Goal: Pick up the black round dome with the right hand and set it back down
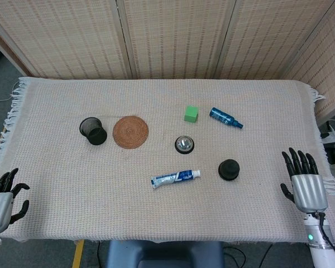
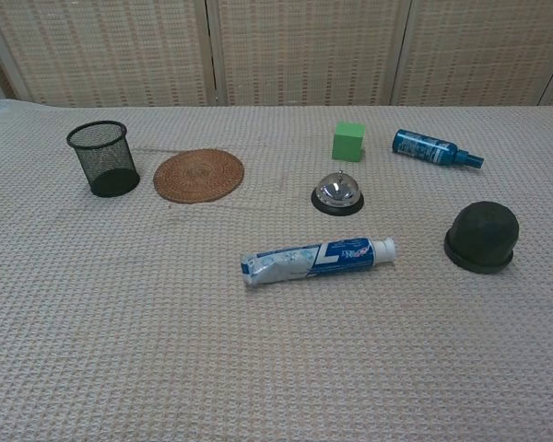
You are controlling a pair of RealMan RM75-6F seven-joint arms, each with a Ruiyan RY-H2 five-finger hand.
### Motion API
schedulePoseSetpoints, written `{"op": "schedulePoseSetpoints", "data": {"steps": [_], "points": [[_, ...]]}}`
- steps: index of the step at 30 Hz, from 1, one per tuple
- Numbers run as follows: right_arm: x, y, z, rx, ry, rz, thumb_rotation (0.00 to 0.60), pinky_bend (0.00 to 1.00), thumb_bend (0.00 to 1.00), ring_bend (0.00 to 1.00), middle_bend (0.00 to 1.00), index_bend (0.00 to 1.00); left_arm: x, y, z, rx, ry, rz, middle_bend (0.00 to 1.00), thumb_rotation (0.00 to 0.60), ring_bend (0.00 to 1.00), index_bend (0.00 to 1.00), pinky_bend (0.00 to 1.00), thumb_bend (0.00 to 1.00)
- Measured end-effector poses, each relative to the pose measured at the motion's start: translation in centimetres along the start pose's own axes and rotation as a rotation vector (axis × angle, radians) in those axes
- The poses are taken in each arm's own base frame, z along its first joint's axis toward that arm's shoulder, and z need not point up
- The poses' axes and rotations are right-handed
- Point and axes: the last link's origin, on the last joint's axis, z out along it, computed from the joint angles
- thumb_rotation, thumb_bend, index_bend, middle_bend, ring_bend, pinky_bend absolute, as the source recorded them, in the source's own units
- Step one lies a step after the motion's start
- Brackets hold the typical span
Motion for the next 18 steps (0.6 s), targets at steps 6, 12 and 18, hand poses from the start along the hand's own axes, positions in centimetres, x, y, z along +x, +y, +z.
{"op": "schedulePoseSetpoints", "data": {"steps": [6,12,18], "points": [[-0.2,0.2,0.0,0.005,-0.034,0.005,0.600,0.07,0.20,0.00,0.00,0.00,0.0,0.1,0.0,-0.004,0.005,0.002,0.00,0.600,0.00,0.38,0.39,0.41],[-0.4,-0.1,0.2,0.040,-0.061,0.039,0.600,0.07,0.19,0.00,0.00,0.00,0.0,0.1,0.0,-0.009,0.013,-0.001,0.00,0.600,0.00,0.38,0.39,0.41],[-1.0,-0.7,1.4,0.094,-0.154,0.075,0.600,0.07,0.16,0.00,0.00,0.00,0.0,-0.2,0.3,0.001,0.012,-0.006,0.00,0.600,0.00,0.38,0.39,0.41]]}}
